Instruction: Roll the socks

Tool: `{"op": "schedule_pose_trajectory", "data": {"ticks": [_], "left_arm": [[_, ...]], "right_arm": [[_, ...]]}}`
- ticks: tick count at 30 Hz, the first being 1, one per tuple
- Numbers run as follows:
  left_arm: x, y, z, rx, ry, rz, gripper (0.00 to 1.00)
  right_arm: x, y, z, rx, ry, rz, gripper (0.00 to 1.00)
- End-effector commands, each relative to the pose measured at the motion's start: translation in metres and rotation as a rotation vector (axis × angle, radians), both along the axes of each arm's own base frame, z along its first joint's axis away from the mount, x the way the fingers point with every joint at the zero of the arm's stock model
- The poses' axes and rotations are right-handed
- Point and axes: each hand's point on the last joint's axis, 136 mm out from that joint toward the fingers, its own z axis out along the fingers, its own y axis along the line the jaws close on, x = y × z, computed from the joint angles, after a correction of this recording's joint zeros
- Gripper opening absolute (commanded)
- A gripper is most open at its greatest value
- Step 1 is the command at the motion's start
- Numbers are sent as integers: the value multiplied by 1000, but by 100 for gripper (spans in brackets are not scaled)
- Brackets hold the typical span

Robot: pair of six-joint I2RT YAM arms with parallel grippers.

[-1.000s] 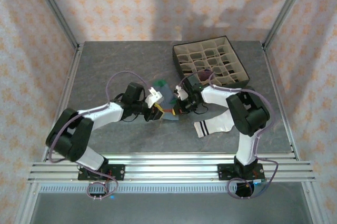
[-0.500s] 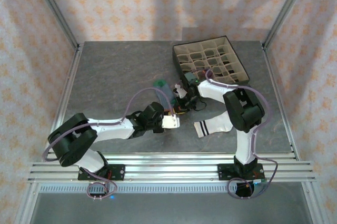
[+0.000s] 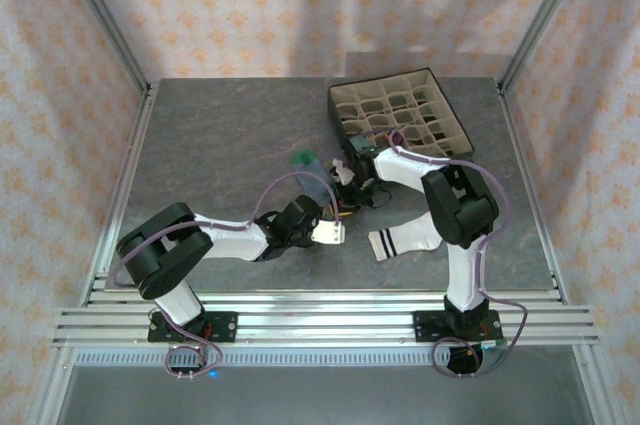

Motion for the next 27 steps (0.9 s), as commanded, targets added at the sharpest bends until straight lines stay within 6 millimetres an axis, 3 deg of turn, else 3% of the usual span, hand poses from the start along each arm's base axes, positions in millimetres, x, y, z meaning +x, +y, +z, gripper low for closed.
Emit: {"op": "schedule_pose_trajectory", "data": {"ticks": [1, 4, 7, 15, 19, 27], "left_arm": [[0, -1, -6, 59, 30, -11, 21], [-11, -1, -11, 78, 129, -19, 5], [-20, -8, -5, 15, 219, 7, 0], [-50, -21, 8, -147, 459, 39, 0], [-62, -22, 10, -196, 616, 70, 0], [-62, -17, 9, -348, 964, 198, 0]], "right_arm": [[-13, -32, -24, -147, 61, -6, 8], [-8, -30, -7, -88, 30, -27, 26], [-2, -30, 13, -24, -1, -62, 40], [1, -39, 39, 77, -82, -130, 43], [-5, -32, 47, 161, -108, -116, 41], [-22, -21, 58, 296, -169, -40, 37]]}}
